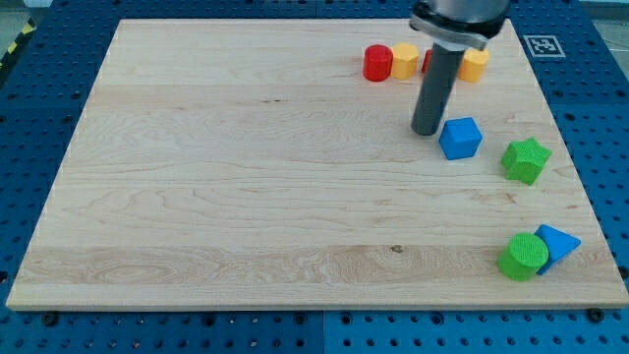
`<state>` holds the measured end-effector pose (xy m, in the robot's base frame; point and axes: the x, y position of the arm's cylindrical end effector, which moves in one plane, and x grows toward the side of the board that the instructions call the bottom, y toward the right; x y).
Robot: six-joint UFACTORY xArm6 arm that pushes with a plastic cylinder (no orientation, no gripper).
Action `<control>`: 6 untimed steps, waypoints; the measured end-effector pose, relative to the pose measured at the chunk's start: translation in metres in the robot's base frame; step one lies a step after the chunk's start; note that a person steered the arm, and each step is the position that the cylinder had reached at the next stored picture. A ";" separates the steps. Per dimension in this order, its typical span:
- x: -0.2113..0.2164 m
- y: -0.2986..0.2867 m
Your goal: Push the blue cube to the right center
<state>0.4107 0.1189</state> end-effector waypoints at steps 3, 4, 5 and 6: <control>0.027 0.017; 0.019 0.065; 0.018 0.100; 0.018 0.077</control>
